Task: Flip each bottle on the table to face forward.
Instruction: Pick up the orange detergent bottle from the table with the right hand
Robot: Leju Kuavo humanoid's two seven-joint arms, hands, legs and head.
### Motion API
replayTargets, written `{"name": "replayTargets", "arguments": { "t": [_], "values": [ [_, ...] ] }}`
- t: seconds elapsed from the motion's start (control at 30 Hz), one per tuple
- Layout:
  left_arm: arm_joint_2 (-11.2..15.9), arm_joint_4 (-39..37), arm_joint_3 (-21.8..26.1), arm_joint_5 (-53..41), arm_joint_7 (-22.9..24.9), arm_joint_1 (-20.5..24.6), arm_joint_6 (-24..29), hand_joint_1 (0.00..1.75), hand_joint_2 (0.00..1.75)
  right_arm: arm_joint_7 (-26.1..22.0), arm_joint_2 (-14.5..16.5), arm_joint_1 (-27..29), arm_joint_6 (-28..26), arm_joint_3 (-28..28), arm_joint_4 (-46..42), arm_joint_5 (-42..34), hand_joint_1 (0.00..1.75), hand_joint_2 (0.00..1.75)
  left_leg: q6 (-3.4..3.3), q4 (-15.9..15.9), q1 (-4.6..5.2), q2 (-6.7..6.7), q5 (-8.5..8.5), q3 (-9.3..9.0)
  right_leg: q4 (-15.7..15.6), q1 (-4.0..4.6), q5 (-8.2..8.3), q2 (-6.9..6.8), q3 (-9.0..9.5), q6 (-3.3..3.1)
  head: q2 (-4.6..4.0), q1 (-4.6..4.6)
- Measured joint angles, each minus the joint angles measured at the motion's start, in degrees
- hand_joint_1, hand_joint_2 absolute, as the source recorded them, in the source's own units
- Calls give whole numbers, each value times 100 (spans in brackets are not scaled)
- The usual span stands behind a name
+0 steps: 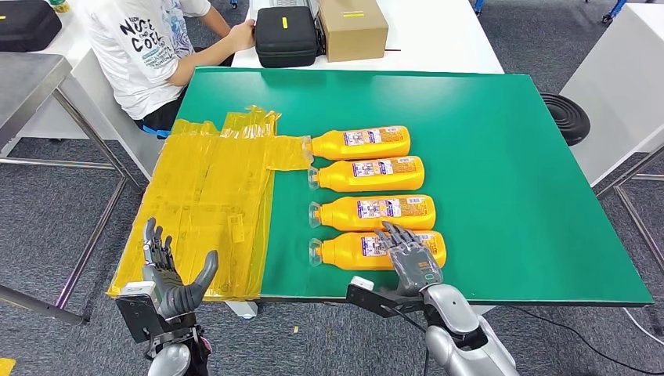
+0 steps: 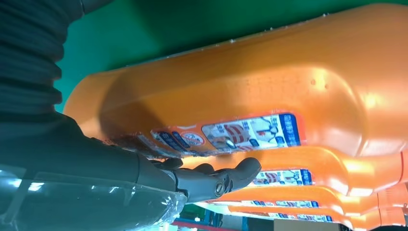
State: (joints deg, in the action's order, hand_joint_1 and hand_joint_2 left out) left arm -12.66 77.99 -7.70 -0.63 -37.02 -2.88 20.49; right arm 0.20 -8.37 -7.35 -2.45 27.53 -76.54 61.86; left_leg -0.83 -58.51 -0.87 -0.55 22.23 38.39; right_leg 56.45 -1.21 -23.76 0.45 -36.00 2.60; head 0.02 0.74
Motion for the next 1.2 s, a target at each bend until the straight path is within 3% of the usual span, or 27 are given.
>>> {"name": "replayTargets", "arguments": {
  "t": [0.57, 1.2],
  "values": [
    [-25, -2, 21, -16, 24, 4, -15, 0, 175, 95, -4, 124, 131, -143, -95, 199, 0, 175, -1, 0, 0, 0, 0, -2, 0, 0, 0, 0, 2, 0, 0, 0],
    [-40, -7, 45, -6, 26, 14, -95, 0, 175, -103, -204, -277, 155, -240, -163, -102, 0, 175, -2, -1, 2, 0, -1, -1, 0, -1, 1, 0, 3, 1, 0, 1]
  ]
}}
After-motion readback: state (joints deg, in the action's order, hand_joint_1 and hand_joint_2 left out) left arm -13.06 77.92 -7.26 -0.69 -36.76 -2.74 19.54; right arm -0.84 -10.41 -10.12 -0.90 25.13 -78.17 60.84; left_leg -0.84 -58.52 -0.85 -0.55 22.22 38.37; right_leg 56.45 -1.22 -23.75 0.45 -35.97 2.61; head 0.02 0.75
